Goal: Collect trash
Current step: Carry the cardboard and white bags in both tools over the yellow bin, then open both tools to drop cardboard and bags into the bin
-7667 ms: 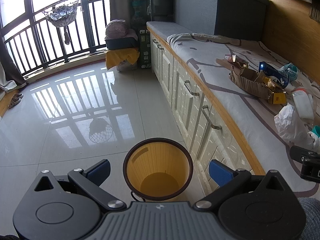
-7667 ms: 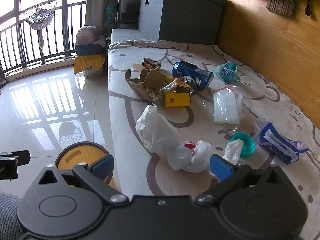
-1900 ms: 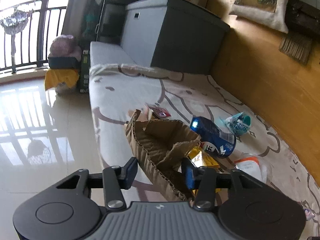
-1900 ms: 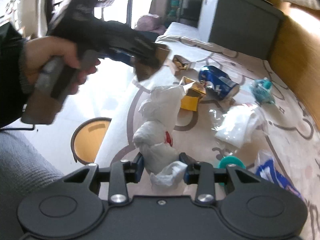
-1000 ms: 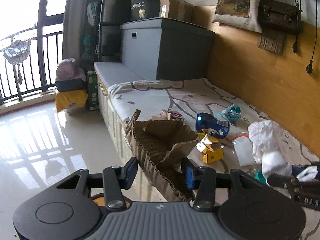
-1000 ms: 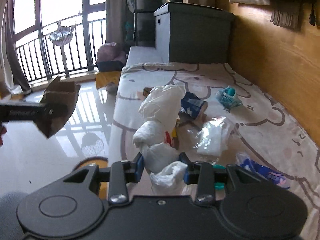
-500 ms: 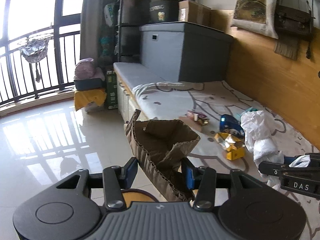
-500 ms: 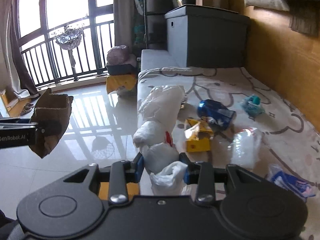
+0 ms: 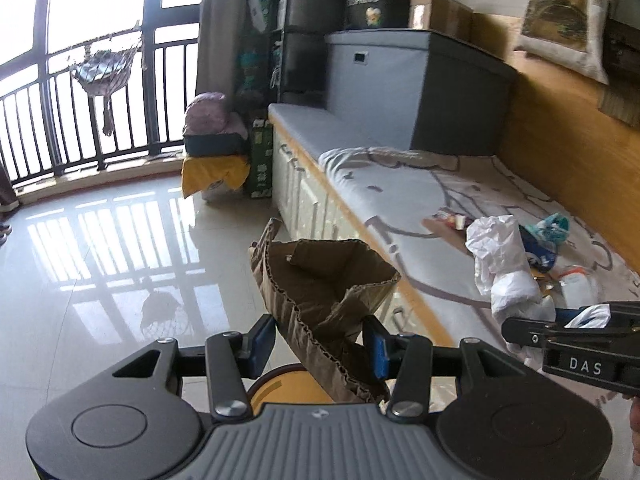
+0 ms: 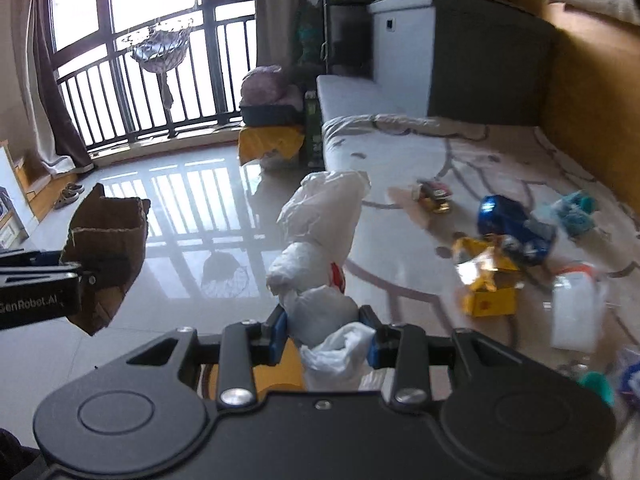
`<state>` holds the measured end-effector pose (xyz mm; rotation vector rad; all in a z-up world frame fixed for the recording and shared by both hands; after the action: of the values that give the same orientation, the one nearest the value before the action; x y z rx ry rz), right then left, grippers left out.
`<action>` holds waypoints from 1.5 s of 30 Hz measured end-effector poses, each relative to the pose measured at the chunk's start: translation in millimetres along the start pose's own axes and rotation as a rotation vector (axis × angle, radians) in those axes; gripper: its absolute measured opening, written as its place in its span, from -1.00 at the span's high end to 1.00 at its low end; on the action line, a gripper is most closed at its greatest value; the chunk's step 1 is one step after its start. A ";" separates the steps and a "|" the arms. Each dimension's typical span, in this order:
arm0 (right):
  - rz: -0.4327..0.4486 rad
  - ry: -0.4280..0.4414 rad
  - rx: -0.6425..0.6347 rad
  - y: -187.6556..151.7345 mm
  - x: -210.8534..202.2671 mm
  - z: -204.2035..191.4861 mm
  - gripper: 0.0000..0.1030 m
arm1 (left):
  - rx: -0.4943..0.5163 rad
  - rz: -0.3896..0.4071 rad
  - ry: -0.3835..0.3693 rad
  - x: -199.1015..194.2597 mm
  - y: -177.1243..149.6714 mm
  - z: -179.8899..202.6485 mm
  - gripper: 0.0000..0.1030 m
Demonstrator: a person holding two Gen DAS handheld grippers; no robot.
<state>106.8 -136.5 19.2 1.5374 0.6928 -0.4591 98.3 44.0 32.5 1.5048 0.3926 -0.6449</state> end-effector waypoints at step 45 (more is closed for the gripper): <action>-0.649 0.098 -0.068 -119.4 359.2 -37.1 0.25 | -0.113 -0.504 -0.015 319.2 -153.9 -78.2 0.04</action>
<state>286.3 -46.4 -303.9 1.2532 1.2785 -0.8343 263.5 81.8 -288.4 1.2966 0.7969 -1.0092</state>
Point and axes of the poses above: each gripper's, at about its wrist camera, not at the fingertips, and x roughly the way its jaws point, z to its right, y to its top, the point moved 4 cm from there along x, roughly the way its jaws point, and after that the axes turned 2 degrees about x, right-handed, at the moved point
